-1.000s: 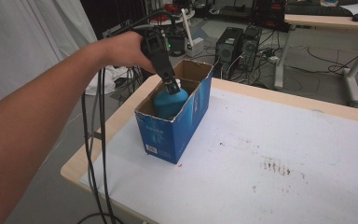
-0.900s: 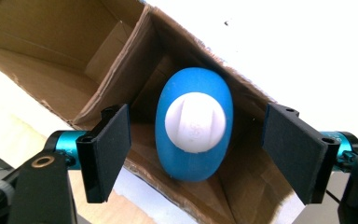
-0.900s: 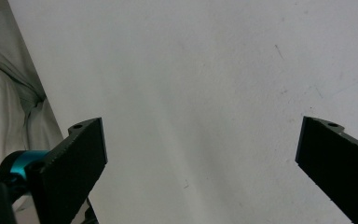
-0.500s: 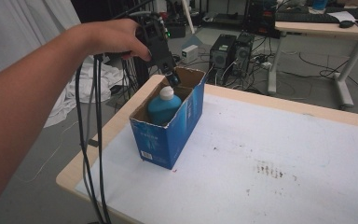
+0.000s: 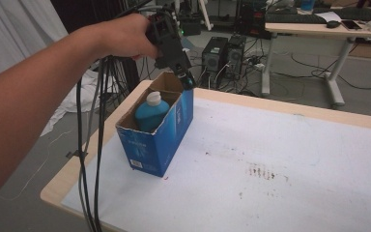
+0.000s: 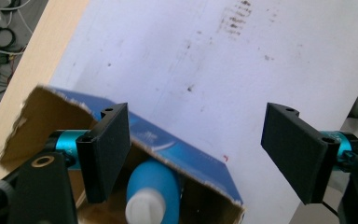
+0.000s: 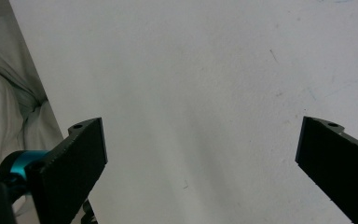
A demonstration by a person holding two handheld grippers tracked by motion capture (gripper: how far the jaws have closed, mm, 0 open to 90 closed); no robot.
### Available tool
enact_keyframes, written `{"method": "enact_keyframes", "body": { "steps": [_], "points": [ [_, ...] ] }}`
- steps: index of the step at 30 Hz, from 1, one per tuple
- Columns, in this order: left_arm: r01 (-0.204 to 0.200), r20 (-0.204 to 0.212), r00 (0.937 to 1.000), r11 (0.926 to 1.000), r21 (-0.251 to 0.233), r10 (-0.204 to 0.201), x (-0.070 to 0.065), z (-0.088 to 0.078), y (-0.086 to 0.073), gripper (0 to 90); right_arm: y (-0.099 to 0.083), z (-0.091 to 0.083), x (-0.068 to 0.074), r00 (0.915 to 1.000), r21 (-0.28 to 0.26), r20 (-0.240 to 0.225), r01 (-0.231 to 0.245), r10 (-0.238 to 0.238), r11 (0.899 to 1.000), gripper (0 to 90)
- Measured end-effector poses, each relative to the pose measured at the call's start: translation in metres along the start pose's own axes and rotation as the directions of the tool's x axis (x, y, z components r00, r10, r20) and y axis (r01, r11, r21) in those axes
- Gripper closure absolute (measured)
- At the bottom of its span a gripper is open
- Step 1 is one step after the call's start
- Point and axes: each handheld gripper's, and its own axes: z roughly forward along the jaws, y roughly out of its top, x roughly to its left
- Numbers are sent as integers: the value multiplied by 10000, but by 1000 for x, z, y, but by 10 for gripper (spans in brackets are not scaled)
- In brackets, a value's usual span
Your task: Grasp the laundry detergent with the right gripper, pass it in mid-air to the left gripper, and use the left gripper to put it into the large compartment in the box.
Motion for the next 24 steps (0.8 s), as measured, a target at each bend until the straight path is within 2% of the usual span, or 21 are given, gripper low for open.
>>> {"method": "enact_keyframes", "body": {
  "steps": [1,2,5,7,13,19,22,24],
  "points": [
    [-61,36,10000,10000,7,61,-2,3,5,217,0,0,0,10000,-19,17,-34,34,10000,13],
    [-94,13,10000,9999,41,94,-3,6,9,122,-1,0,0,10000,-50,9,-58,58,10000,12],
    [-375,151,9992,9993,-5,376,-8,15,21,92,-3,-1,1,10000,-100,14,-65,65,9999,13],
    [-473,310,9984,9989,9,472,-12,20,30,21,-3,-2,2,10000,-126,47,-65,65,9999,13],
    [-1110,515,9924,9938,-96,1114,-22,32,52,16,-4,-6,5,9999,-362,105,-73,76,9993,13],
    [-1760,478,9834,9843,134,1752,-31,45,71,16,0,-7,10,9999,-486,125,48,-42,9988,13],
    [-1828,255,9829,9828,272,1821,-36,52,78,17,4,-6,12,9998,-488,118,160,-154,9987,12],
    [-1983,352,9798,9794,391,1970,-38,57,82,17,7,-5,13,9997,-499,97,244,-240,9985,12]
  ]
}}
